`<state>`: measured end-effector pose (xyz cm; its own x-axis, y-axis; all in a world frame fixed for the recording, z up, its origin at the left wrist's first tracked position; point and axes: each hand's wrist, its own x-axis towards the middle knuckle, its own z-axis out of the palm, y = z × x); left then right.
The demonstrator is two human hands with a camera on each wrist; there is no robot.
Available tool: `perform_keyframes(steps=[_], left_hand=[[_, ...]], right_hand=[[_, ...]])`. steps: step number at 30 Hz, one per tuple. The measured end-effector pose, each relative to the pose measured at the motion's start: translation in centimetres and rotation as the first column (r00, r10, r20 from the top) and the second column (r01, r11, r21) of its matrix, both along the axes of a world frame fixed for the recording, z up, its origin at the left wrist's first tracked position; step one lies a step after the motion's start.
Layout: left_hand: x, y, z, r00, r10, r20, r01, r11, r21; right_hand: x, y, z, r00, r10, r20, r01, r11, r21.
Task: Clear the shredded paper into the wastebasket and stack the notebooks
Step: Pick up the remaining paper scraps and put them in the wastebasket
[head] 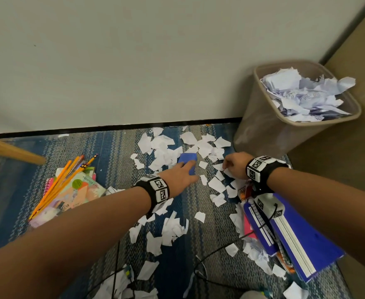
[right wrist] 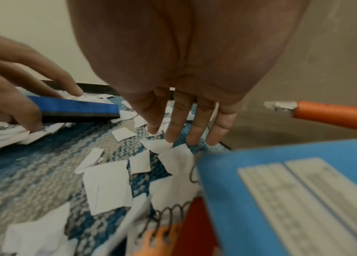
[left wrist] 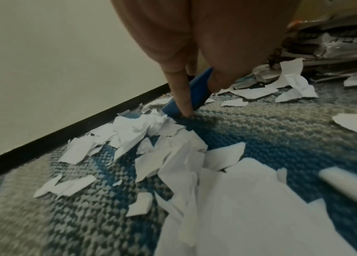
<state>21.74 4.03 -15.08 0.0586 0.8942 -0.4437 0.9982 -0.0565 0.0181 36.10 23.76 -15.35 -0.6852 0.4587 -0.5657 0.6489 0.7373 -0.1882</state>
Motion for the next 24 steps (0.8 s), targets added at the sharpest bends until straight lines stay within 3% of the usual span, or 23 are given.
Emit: perform_keyframes(steps=[4, 7, 10, 14, 17, 21, 24], left_hand=[[-0.7, -0.1, 0.5, 0.976, 0.154, 0.153, -0.175, 0.976, 0.131], [-2.0, -0.3, 1.5, 0.938, 0.259, 0.232, -0.322, 0.899, 0.296], [-4.1, -0.8, 2.5, 0.866, 0.346, 0.361, -0.485, 0.759, 0.435], [-9.3, -2.7, 3.3, 0.728, 0.464, 0.505, -0.682, 0.558, 0.472], [-14.3, -5.4, 4.4, 0.585, 0.633, 0.508, -0.807, 0.386, 0.448], [-21.0, -10.6, 4.6, 0.303, 0.824, 0.478, -0.920, 0.124, 0.371], [-24.2, -13.7, 4.2, 0.137, 0.889, 0.438, -0.955, 0.002, 0.295]], right_hand=[[-1.0, -0.5, 0.3, 1.000, 0.012, -0.020, -0.011, 1.000, 0.017], [-1.9, -1.1, 0.4, 0.999, 0.044, -0.015, -0.043, 0.999, 0.020], [-2.5, -1.7, 0.5, 0.998, 0.064, 0.003, -0.064, 0.997, 0.035], [-3.7, -2.3, 0.4, 0.995, 0.095, -0.002, -0.095, 0.994, 0.051], [-4.6, -2.8, 0.2, 0.995, 0.100, -0.011, -0.099, 0.993, 0.058], [-5.7, -3.6, 0.1, 0.997, 0.082, -0.007, -0.082, 0.996, 0.041], [-6.6, -4.3, -0.2, 0.996, 0.091, -0.007, -0.090, 0.994, 0.057]])
